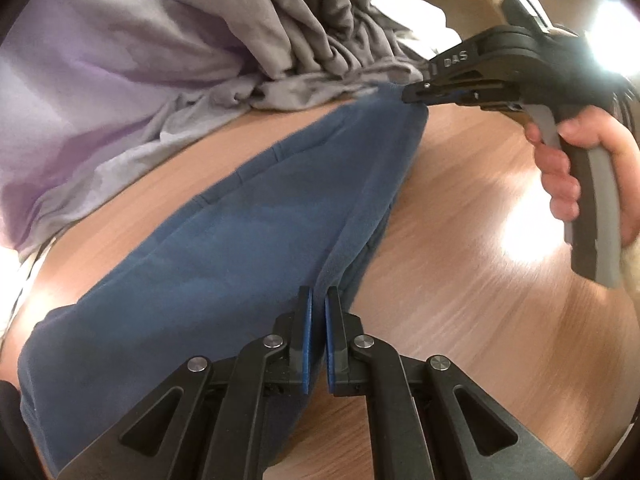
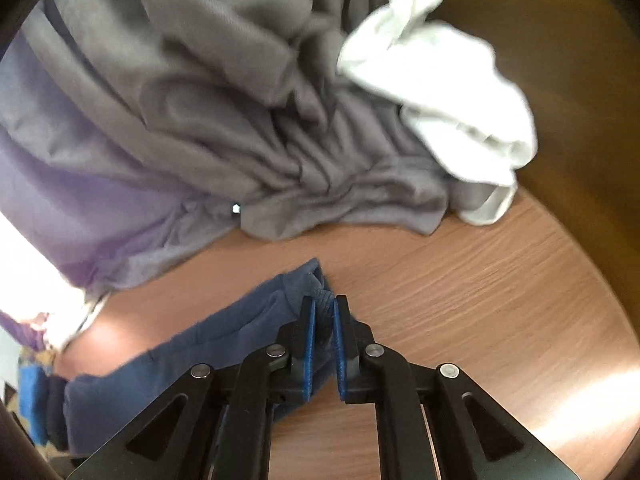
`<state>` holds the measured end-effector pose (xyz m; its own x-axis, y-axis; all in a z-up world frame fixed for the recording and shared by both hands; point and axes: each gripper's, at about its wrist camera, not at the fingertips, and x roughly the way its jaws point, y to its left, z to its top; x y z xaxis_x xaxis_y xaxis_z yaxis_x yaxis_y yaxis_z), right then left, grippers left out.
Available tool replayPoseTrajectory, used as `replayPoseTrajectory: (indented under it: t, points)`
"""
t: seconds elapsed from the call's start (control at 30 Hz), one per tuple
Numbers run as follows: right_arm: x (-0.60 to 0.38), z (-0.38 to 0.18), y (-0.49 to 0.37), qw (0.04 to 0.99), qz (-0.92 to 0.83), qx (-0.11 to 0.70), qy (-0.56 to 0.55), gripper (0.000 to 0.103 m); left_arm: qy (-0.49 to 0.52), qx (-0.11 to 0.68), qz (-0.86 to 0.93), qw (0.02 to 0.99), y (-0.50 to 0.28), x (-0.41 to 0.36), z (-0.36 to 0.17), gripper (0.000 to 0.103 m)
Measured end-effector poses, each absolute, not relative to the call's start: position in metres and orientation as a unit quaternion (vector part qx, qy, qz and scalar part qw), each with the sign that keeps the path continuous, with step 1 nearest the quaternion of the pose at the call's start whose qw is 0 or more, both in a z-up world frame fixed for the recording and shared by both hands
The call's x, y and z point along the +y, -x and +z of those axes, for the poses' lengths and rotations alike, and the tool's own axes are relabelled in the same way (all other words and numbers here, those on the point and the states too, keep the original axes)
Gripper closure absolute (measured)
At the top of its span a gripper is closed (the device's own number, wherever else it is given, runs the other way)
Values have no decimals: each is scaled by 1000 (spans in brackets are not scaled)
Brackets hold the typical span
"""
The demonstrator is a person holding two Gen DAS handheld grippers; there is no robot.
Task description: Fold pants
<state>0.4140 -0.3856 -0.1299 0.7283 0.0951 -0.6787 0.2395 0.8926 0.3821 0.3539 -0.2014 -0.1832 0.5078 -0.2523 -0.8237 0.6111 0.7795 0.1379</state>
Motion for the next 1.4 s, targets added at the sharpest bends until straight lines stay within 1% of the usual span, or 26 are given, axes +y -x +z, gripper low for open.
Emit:
replayPoseTrajectory:
  t: [0.1, 0.17, 0.33, 0.4, 0.5, 0.53, 0.57, 0.6, 0.63, 0.73, 0.9, 1.17, 1.4]
  points:
    - [-390, -141, -422, 899, -38, 375, -225, 94, -208, 423, -255, 844, -353, -202, -182, 94]
    - [-390, -146, -424, 898, -38, 376, -223, 94, -212, 424, -254, 843, -353, -203, -186, 91]
    - [-390, -160, -430, 893, -41, 387, -227, 94, -204, 426, -254, 844, -355, -203, -187, 90]
    - [-389, -161, -433, 894, -37, 389, -221, 94, -208, 426, -255, 843, -355, -204, -189, 88]
    - [-387, -163, -439, 893, -34, 394, -216, 92, -202, 429, -258, 842, -354, -204, -186, 81]
    - [-388, -163, -440, 891, -35, 397, -219, 87, -190, 428, -259, 845, -354, -202, -182, 76]
    - [-388, -163, -440, 888, -40, 400, -221, 81, -179, 423, -259, 850, -353, -199, -177, 70]
    - [-389, -161, -440, 886, -52, 404, -223, 63, -170, 417, -258, 855, -351, -196, -172, 67]
    - [-390, -159, -437, 884, -62, 403, -227, 54, -164, 412, -257, 859, -350, -194, -167, 65]
    - [-389, -145, -424, 892, -67, 383, -231, 53, -145, 392, -248, 874, -348, -181, -149, 65]
    - [-365, -117, -404, 905, -57, 372, -198, 52, -130, 367, -219, 895, -343, -143, -122, 64]
    - [-291, -80, -382, 921, 8, 363, -142, 52, -125, 343, -155, 918, -334, -61, -96, 63]
    - [-221, -67, -384, 920, 58, 373, -107, 52, -124, 334, -114, 927, -330, 8, -88, 62]
